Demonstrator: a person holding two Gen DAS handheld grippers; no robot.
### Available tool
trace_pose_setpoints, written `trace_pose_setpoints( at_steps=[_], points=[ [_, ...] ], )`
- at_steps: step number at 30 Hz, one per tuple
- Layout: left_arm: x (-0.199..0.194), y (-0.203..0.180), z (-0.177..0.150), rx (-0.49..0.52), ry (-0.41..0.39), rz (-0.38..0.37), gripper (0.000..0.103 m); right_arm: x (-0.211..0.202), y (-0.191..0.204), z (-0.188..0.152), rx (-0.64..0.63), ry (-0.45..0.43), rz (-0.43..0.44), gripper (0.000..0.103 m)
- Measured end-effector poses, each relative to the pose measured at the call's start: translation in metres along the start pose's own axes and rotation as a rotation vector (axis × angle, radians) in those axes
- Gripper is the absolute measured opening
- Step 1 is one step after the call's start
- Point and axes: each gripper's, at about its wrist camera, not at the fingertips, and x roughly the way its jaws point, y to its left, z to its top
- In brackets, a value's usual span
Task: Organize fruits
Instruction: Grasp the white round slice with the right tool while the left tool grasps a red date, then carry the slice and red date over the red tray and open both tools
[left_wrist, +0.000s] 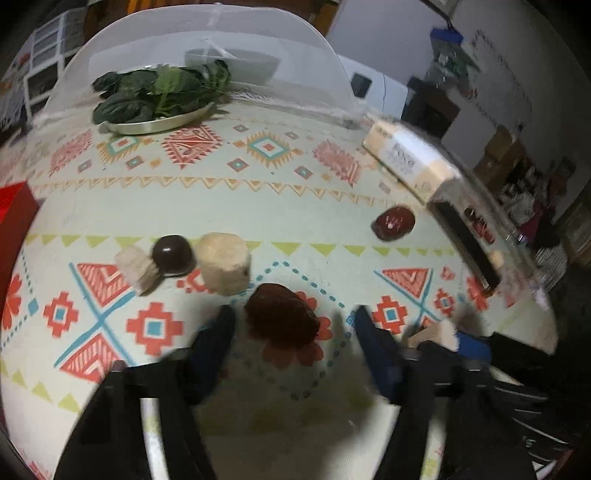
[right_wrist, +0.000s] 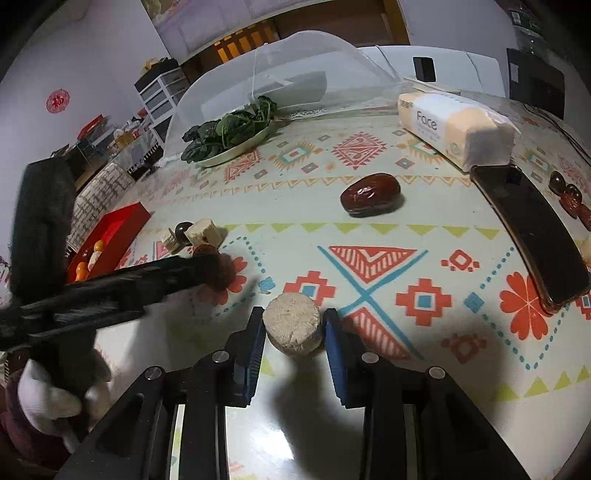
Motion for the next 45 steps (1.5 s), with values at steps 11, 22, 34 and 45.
trace_pose_setpoints(
  at_steps=[11, 22, 34, 45],
  points=[
    [-0.009, 0.003, -0.005, 0.018, -0.041, 0.034, 0.033, -0.002, 0.001, -0.003, -0.003, -0.007, 0.026, 0.035],
    [-0.067, 0.069, -0.016, -0.111, -0.149, 0.005, 0.029, 0.001, 0.050, 0.005, -0.075, -0.006, 0.043, 0.034],
    [-0.114, 0.133, -0.042, -0.207, -0.207, -0.001, 0.029, 0.014, 0.113, 0.010, -0.152, 0.022, 0.078, 0.034],
    [-0.189, 0.261, -0.056, -0.449, -0.364, 0.142, 0.029, 0.052, 0.209, 0.042, -0.232, 0.051, 0.238, 0.034]
  ],
)
